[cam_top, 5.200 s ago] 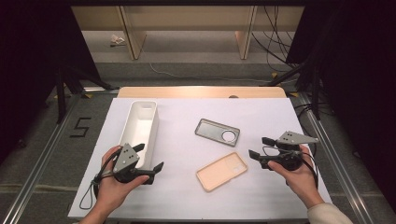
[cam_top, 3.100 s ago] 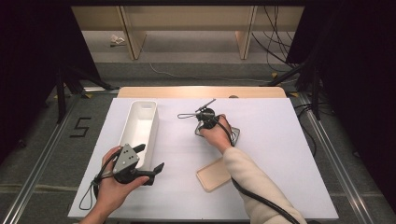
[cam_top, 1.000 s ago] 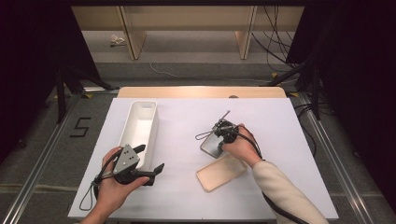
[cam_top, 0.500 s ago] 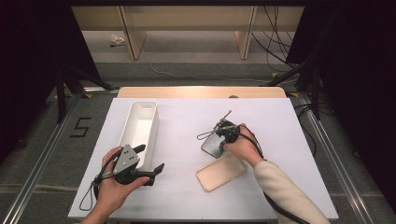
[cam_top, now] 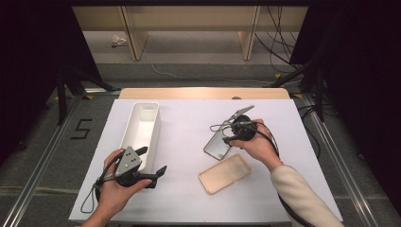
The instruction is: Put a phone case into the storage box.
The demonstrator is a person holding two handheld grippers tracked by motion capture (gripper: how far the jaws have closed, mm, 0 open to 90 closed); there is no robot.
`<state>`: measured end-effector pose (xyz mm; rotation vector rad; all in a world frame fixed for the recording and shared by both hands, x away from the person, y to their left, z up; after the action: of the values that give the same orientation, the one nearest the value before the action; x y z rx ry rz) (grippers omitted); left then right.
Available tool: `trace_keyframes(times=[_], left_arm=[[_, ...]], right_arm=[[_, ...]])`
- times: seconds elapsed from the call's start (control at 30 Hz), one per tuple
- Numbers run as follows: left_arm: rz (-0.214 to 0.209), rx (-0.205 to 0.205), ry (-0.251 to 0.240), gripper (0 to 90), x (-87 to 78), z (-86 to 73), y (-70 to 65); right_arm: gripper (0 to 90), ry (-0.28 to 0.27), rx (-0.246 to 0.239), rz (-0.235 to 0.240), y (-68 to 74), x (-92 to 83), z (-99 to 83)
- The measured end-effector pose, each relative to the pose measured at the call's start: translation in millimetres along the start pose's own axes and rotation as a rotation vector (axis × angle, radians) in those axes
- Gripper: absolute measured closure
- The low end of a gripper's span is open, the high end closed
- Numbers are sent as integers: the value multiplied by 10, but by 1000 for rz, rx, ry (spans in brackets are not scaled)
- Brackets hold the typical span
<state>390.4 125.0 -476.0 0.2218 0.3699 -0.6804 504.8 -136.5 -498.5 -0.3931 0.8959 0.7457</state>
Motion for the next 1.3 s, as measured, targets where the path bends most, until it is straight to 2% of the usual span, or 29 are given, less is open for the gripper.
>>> trace_keyframes(times=[0.17, 0.23, 0.27, 0.33, 0.43, 0.53, 0.87, 0.97, 1.03, 1.3], left_arm=[[3, 0, 2, 86, 0, 0, 3], [3, -2, 2, 86, -3, -1, 6], [3, -3, 2, 86, -4, 0, 8], [4, -2, 2, 86, -4, -1, 9], [4, -3, 0, 85, -6, 2, 8], [4, 0, 2, 86, -5, 0, 8], [5, 1, -1, 86, -6, 7, 9], [4, 1, -1, 86, -6, 9, 2], [4, 1, -2, 86, -8, 11, 2], [0, -2, -1, 86, -2, 8, 0]], right_arm=[[330, -12, 29, -8, -57, -120, -115], [285, -31, 48, -17, -100, -183, -164], [256, -72, 77, -4, -111, -231, -180], [243, -104, 88, 15, -108, -267, -199], [215, -126, 92, 20, -109, -289, -221], [201, -143, 120, 18, -126, -319, -240], [213, -135, 109, 36, -44, -293, -198], [253, -95, 96, 67, 75, -275, -176], [256, -78, 85, 70, 125, -255, -160], [257, -35, 50, 88, 225, -182, -124]])
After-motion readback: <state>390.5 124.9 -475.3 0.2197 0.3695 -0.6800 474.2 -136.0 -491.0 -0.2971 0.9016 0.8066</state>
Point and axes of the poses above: each handheld gripper's, and its own axes: x roughly forward along the jaws, z roughly out of its top, y roughly to its left, the point moved 10 cm from there along x, roughly forward along the jaws, and after that the axes turned 2 degrees about z, right-handed, at the moved point
